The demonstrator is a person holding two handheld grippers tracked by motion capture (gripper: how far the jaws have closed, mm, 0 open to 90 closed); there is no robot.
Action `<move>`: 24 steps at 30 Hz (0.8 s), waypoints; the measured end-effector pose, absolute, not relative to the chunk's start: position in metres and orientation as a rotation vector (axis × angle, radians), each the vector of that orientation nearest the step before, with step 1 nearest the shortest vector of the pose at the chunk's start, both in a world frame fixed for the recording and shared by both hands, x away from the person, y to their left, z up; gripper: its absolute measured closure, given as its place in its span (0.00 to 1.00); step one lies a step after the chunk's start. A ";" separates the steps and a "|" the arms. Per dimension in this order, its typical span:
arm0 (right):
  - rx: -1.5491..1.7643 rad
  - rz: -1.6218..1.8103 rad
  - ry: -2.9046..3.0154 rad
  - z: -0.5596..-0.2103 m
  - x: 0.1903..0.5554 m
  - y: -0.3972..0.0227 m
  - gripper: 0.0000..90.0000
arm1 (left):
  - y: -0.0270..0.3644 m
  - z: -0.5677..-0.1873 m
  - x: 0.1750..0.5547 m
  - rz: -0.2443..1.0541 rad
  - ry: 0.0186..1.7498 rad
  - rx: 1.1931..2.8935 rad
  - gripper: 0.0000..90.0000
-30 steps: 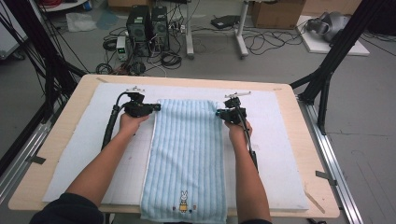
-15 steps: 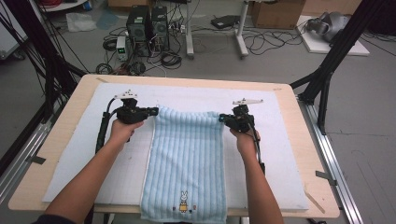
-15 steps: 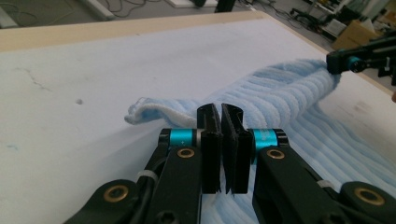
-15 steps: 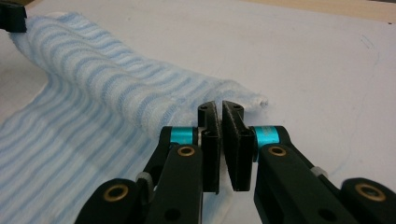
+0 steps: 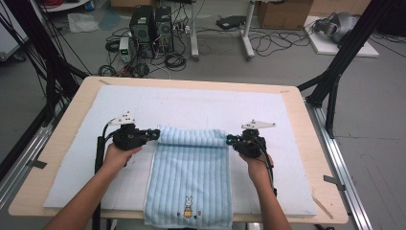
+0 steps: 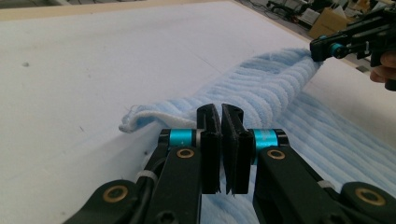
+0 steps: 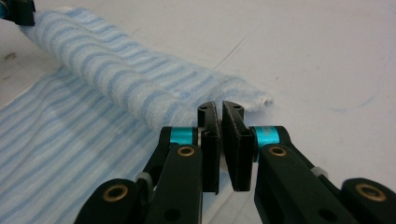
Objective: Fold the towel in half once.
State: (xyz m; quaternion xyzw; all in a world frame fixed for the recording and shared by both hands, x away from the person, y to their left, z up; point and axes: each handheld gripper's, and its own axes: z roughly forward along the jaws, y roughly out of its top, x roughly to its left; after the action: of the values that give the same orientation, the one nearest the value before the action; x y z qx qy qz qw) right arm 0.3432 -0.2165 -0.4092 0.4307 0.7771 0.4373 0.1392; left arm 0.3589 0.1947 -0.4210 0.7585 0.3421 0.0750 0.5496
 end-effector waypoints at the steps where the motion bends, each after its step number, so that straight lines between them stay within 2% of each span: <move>1: 1.241 1.261 2.248 -0.411 0.339 -0.216 0.95 | 0.195 -0.423 0.355 0.181 0.807 1.798 0.95; 8: 1.242 1.239 2.309 -0.427 0.316 -0.215 0.94 | 0.200 -0.439 0.337 0.117 0.798 1.852 0.95; 10: 1.251 1.229 2.324 -0.432 0.312 -0.215 0.91 | 0.201 -0.443 0.336 0.101 0.809 1.856 0.93; 11: 1.243 1.203 2.324 -0.434 0.312 -0.215 0.85 | 0.201 -0.444 0.337 0.101 0.825 1.846 0.87; 13: 1.269 1.226 2.299 -0.434 0.313 -0.219 0.72 | 0.202 -0.444 0.341 0.124 0.894 1.810 0.55; 14: 1.298 1.246 2.271 -0.433 0.315 -0.222 0.66 | 0.203 -0.443 0.343 0.135 0.901 1.800 0.49; 20: 1.343 1.263 2.177 -0.425 0.318 -0.231 0.53 | 0.208 -0.438 0.362 0.227 0.981 1.727 0.44; 24: 1.349 1.279 2.170 -0.426 0.318 -0.234 0.51 | 0.201 -0.437 0.380 0.256 1.024 1.764 0.44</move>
State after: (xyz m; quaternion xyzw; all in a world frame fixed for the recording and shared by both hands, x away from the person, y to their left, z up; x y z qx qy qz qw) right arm 0.3180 -0.2340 -0.4263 0.4672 0.7519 0.4430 0.1416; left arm 0.3801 0.2012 -0.4373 0.7346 0.4267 0.1068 0.5166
